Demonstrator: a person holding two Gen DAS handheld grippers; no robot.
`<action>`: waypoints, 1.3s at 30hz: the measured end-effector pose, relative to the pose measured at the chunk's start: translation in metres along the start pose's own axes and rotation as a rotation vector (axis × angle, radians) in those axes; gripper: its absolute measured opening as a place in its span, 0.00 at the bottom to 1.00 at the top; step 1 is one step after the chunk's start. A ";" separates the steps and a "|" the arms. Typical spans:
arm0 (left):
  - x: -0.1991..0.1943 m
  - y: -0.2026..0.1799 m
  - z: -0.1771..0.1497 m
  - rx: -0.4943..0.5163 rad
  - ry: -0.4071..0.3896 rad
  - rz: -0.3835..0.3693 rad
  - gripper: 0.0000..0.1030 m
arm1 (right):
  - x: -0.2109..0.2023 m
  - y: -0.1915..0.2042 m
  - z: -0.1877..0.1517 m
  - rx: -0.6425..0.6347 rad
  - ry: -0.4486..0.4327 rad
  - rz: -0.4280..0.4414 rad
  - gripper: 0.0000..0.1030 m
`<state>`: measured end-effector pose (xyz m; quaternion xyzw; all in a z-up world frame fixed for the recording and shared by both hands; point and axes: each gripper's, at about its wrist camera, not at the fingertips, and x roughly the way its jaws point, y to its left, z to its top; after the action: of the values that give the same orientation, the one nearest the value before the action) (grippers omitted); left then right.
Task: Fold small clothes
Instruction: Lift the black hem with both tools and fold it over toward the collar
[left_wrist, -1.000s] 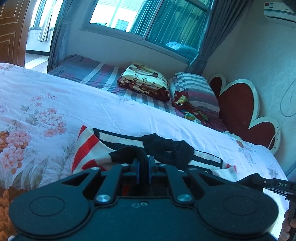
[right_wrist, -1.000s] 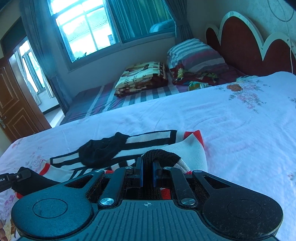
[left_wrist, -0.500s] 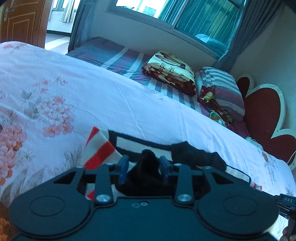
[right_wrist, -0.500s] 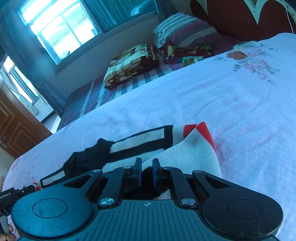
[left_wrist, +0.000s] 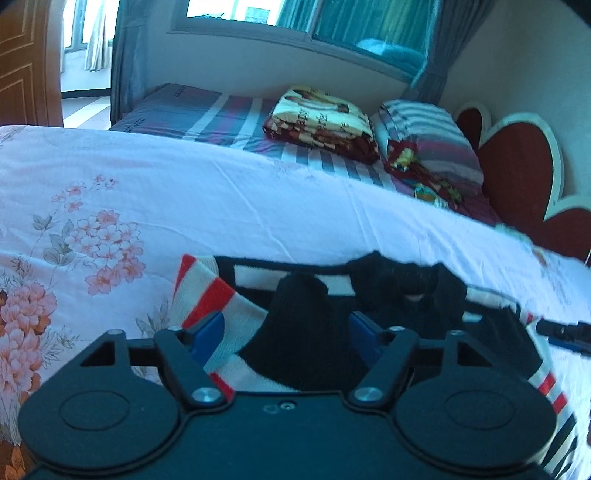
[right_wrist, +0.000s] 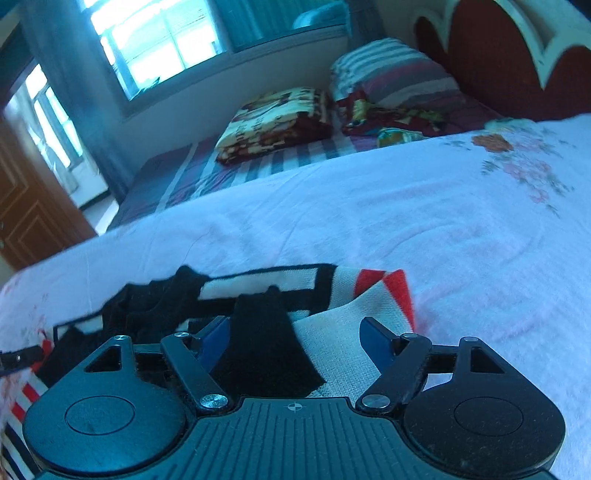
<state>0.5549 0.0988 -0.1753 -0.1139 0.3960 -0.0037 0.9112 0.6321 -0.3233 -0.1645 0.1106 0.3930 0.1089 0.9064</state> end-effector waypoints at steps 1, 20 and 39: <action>0.003 0.000 -0.001 -0.001 0.014 -0.003 0.59 | 0.005 0.003 -0.002 -0.023 0.006 -0.009 0.74; -0.001 -0.002 -0.009 0.004 -0.073 0.029 0.04 | 0.002 0.014 -0.003 -0.095 -0.055 -0.009 0.02; 0.000 -0.005 -0.008 -0.002 -0.098 0.119 0.58 | 0.006 0.006 -0.001 -0.083 -0.049 -0.082 0.05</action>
<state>0.5501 0.0921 -0.1794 -0.0912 0.3568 0.0563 0.9280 0.6342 -0.3158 -0.1676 0.0594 0.3702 0.0849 0.9231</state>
